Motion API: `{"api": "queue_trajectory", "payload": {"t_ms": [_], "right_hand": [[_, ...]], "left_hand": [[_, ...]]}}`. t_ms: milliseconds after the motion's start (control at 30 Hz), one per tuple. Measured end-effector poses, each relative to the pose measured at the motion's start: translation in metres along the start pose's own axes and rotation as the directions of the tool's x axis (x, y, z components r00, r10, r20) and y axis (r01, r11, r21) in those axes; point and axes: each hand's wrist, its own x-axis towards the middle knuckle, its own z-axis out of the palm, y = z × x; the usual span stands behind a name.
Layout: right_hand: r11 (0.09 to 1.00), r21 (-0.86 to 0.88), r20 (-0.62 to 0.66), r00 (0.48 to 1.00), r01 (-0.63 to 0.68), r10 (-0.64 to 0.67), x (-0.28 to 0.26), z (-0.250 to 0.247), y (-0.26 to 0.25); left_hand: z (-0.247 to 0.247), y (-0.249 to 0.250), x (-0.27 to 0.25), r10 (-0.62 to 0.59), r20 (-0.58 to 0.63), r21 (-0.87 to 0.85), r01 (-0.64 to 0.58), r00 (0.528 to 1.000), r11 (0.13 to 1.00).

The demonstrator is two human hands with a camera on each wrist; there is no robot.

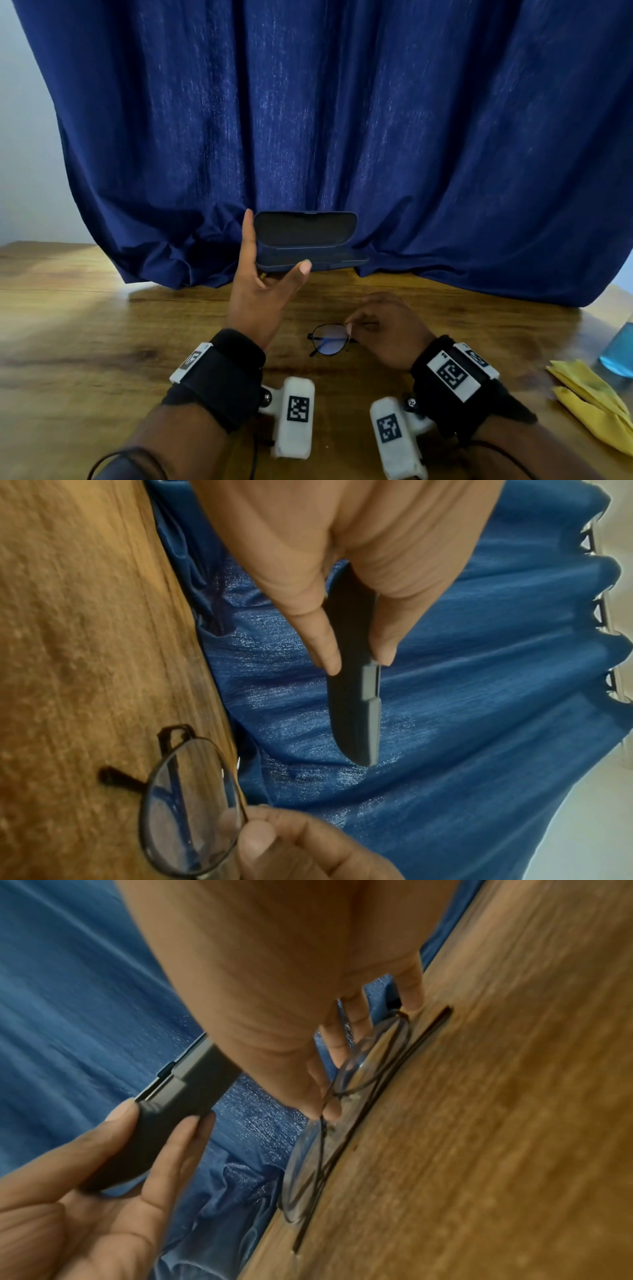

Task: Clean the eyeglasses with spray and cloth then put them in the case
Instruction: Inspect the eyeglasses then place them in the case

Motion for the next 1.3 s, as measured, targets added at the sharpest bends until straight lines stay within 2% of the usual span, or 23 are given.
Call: {"api": "queue_trajectory", "payload": {"t_ms": [167,300,367,433,533,600,700,800,933,1033,1300], "right_hand": [[0.997,0.054,-0.088,0.995,0.050,-0.045,-0.007,-0.007,-0.002],[0.986,0.087,-0.199,0.973,0.139,-0.120,-0.020,-0.024,0.002],[0.972,0.095,-0.329,0.928,0.215,-0.173,-0.027,-0.037,0.007],[0.957,0.094,-0.480,0.855,0.273,-0.197,-0.032,-0.051,0.012],[0.958,0.091,-0.596,0.785,0.272,-0.166,-0.038,-0.066,0.011],[0.959,0.103,-0.624,0.768,0.264,-0.144,-0.040,-0.069,0.008],[0.962,0.090,-0.651,0.746,0.259,-0.140,-0.040,-0.066,0.004],[0.967,0.079,-0.653,0.746,0.242,-0.133,-0.039,-0.061,-0.002],[0.974,0.132,-0.585,0.807,0.186,-0.075,-0.040,-0.055,-0.006],[0.970,0.175,-0.572,0.820,0.168,-0.039,-0.040,-0.055,-0.006],[0.954,0.279,-0.489,0.871,0.104,0.048,-0.042,-0.054,-0.011]], "left_hand": [[-0.001,-0.001,-0.001,-0.002,0.006,0.005,0.002,1.000,1.000],[-0.006,-0.003,0.001,-0.015,-0.040,0.014,0.015,0.999,1.000],[-0.007,-0.004,0.001,-0.022,-0.064,0.029,0.024,0.998,0.999],[-0.007,-0.005,0.000,-0.046,-0.065,0.042,0.049,0.997,0.998],[0.000,-0.006,-0.006,-0.121,0.016,0.060,0.119,0.993,0.991],[0.012,-0.003,-0.012,-0.155,0.112,0.106,0.143,0.982,0.984],[0.032,0.003,-0.024,-0.152,0.252,0.195,0.104,0.956,0.975],[0.046,0.005,-0.031,-0.122,0.304,0.237,0.049,0.945,0.970],[0.056,0.005,-0.034,-0.109,0.339,0.234,0.029,0.934,0.972],[0.059,0.007,-0.038,-0.111,0.359,0.234,0.026,0.927,0.972],[0.059,0.008,-0.040,-0.110,0.349,0.226,0.031,0.931,0.974]]}}
